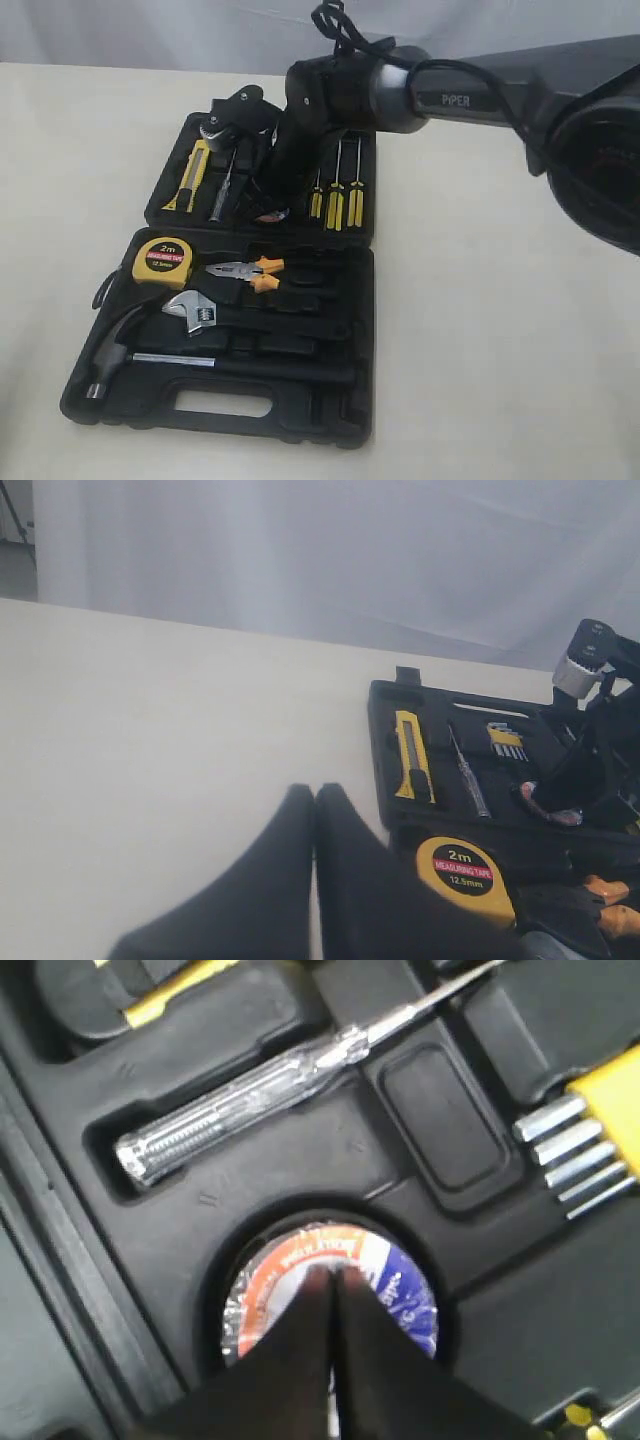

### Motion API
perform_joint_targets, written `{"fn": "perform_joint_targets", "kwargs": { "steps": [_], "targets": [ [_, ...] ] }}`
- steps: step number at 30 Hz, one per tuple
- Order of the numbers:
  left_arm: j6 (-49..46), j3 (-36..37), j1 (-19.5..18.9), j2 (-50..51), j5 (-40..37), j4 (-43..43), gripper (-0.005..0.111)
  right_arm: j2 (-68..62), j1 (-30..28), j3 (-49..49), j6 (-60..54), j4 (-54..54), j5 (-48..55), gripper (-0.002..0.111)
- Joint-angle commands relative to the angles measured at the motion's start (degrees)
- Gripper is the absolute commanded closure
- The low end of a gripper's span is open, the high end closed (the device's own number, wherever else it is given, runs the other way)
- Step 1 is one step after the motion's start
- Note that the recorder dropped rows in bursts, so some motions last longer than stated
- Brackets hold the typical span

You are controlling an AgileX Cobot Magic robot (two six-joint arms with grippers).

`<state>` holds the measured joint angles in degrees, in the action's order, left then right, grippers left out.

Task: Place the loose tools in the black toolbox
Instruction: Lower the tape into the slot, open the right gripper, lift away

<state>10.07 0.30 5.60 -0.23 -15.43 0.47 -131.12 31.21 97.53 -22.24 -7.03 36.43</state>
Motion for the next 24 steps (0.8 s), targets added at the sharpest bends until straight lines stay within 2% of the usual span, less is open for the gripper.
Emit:
{"fn": "perform_joint_targets", "kwargs": {
  "steps": [1,12,24],
  "targets": [
    [0.0,-0.3,0.3,0.2,-0.2,-0.5,0.107,-1.4,-0.3,-0.3,0.3,-0.5,1.6,0.109],
    [0.0,-0.3,0.3,0.2,-0.2,-0.5,0.107,4.0,-0.3,-0.3,0.4,-0.5,1.6,0.109],
    [0.0,-0.3,0.3,0.2,-0.2,-0.5,0.107,-2.0,-0.3,-0.3,-0.4,-6.6,3.0,0.109]
  ]
}}
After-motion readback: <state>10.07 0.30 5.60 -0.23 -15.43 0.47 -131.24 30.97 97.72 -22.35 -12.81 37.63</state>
